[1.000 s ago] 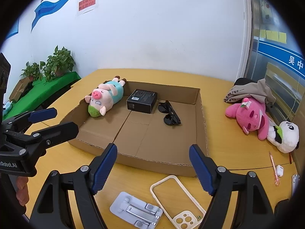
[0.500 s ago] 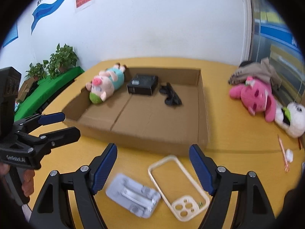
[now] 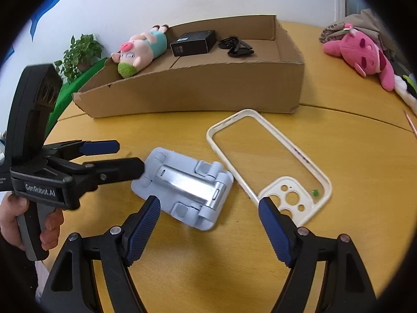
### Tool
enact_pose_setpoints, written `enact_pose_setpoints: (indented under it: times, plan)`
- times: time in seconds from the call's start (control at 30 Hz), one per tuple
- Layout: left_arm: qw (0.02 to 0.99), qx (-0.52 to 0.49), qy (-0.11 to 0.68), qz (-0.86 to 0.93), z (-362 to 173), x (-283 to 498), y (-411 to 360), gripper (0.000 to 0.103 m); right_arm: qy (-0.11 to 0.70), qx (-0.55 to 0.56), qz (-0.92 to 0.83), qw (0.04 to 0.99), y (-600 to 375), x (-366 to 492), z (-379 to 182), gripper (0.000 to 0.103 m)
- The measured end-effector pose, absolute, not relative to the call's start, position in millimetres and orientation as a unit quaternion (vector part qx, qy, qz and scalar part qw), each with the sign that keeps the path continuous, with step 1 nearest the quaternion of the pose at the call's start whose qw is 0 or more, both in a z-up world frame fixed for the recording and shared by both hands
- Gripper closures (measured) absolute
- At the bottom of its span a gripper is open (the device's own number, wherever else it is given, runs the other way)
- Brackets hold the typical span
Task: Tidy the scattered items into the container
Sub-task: 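Close the left gripper on the white phone stand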
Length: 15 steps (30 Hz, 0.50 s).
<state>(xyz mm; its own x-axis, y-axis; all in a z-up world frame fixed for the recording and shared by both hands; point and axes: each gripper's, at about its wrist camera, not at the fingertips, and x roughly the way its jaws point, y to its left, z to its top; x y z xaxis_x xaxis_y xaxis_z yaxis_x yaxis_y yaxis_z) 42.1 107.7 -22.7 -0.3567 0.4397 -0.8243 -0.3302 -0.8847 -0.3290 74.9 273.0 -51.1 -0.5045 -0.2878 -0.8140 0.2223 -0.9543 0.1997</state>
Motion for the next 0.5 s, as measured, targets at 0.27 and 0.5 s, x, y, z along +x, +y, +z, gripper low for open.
enact_pose_setpoints:
  times: [0.27, 0.5]
  plan:
    - [0.24, -0.503, -0.002, 0.83, -24.0, 47.5, 122.7, 0.011, 0.002, 0.475, -0.869, 0.14, 262.2, 75.5, -61.2, 0.031]
    - [0.247, -0.499, -0.015, 0.831, -24.6, 49.0, 113.1, 0.034, -0.007, 0.48, -0.864, 0.149, 254.7, 80.6, -71.0, 0.058]
